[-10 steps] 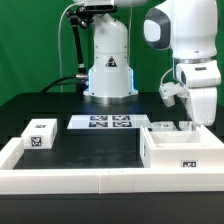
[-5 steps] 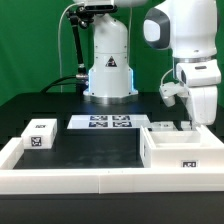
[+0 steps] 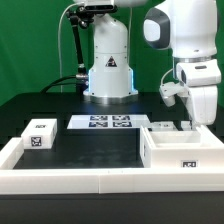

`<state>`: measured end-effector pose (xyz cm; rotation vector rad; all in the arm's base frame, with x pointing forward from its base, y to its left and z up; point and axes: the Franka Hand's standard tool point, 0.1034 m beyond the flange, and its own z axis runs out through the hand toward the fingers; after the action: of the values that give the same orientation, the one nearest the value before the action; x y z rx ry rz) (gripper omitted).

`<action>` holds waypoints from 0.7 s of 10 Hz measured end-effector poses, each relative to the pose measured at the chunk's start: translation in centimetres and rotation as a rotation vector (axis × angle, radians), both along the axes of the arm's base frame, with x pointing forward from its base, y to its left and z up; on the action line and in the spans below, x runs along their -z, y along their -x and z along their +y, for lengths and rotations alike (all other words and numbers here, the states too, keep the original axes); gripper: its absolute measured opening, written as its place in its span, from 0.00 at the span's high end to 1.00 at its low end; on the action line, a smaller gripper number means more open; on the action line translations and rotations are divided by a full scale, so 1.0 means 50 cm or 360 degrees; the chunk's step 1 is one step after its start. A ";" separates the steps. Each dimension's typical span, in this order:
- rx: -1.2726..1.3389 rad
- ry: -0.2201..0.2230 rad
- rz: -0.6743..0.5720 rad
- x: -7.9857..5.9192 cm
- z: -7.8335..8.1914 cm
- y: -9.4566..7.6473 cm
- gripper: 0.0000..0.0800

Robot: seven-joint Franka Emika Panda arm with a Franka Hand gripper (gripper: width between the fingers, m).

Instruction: Assemble cabinet

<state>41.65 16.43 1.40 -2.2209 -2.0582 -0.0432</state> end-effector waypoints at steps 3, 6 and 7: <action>0.0013 0.0063 -0.0010 -0.060 -0.035 -0.026 0.91; 0.0012 0.0090 -0.0027 -0.090 -0.094 -0.047 0.91; 0.0009 0.0092 -0.0034 -0.094 -0.116 -0.054 0.91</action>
Offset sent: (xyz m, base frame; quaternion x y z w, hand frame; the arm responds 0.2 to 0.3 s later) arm 0.0102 -0.0235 0.0416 0.0060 -0.0289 -0.0163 0.9994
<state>44.35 10.64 6.10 -2.2695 -2.0902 -0.0076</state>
